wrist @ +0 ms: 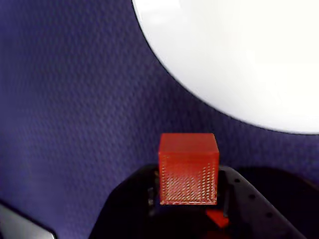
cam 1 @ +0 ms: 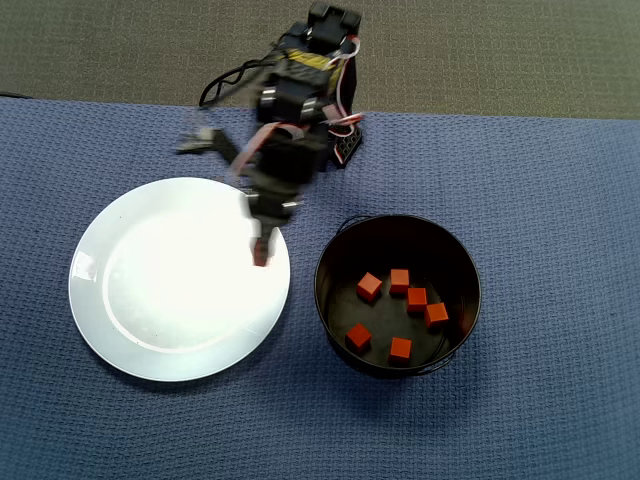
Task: Pick up the red cubes from the white plate and place them in the black recipient
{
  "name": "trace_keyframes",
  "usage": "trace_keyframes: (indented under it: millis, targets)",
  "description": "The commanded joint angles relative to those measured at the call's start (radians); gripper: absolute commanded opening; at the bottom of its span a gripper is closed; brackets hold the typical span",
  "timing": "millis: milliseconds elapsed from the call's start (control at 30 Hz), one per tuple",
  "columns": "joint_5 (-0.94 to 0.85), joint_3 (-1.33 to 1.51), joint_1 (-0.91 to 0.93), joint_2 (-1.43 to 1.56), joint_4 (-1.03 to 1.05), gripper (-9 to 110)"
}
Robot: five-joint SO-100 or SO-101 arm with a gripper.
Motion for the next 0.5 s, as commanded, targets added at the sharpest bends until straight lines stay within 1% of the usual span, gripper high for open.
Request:
trace_keyframes:
  millis: [0, 133, 167, 200, 233, 267, 300, 367, 467]
  targets:
    - [0.063, 0.209, -0.152, 0.210, -0.112, 0]
    - [0.072, 0.357, -0.264, 0.281, -0.209, 0]
    - [0.035, 0.391, -0.305, 0.296, -0.224, 7]
    - [-0.040, 0.436, -0.359, 0.318, -0.236, 20]
    - [-0.114, 0.480, -0.405, 0.339, -0.250, 41]
    - [-0.144, 0.503, -0.420, 0.351, -0.264, 45]
    - [-0.147, 0.500, -0.411, 0.354, -0.272, 46]
    - [-0.121, 0.459, -0.353, 0.347, -0.268, 42]
    - [-0.204, 0.480, -0.308, 0.382, -0.273, 39]
